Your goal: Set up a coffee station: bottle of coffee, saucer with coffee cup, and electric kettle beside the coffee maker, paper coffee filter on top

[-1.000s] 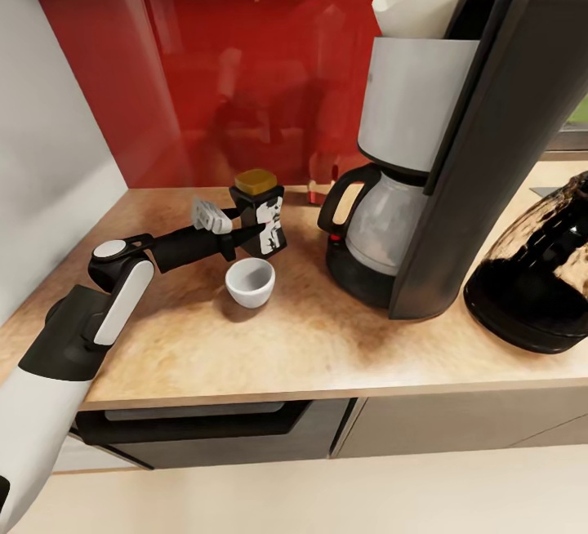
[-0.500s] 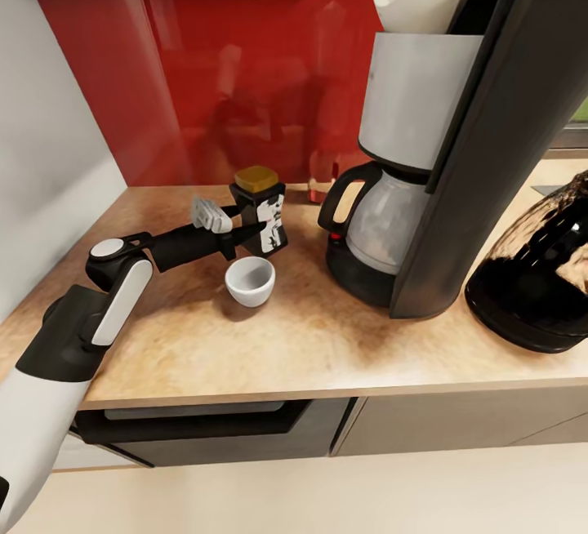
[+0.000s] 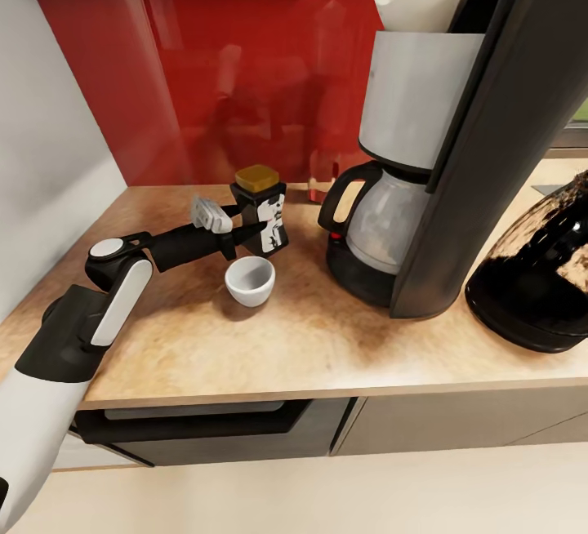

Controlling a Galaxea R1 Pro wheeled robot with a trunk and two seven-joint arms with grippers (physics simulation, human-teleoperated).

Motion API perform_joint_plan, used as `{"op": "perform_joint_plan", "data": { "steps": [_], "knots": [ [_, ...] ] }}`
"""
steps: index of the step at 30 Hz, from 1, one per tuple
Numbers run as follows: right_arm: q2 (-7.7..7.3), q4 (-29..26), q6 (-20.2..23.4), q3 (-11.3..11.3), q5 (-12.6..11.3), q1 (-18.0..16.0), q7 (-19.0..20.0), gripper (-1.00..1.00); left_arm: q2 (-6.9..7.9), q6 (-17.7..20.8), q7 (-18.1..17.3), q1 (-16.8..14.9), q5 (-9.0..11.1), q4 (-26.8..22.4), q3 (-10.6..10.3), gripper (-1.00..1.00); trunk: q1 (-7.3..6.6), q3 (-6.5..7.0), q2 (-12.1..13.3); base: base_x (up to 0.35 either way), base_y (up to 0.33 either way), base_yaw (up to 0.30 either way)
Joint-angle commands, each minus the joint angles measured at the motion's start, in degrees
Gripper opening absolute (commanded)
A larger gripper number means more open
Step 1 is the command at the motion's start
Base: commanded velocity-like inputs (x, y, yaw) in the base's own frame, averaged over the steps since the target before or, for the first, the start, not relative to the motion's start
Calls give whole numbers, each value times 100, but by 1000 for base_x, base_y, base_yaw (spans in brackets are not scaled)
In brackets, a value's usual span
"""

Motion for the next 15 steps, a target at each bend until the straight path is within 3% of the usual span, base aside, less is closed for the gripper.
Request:
{"op": "perform_joint_plan", "data": {
  "steps": [1,15],
  "knots": [
    [4,-8,-19,-49,52,-1,27,100,-15,46,7,1,65,205,2,-100,11,-6,-1,0,0,0],
    [4,-8,-19,-50,47,-1,27,100,-15,99,16,1,57,208,7,-100,11,-6,-1,0,0,0]
  ]
}}
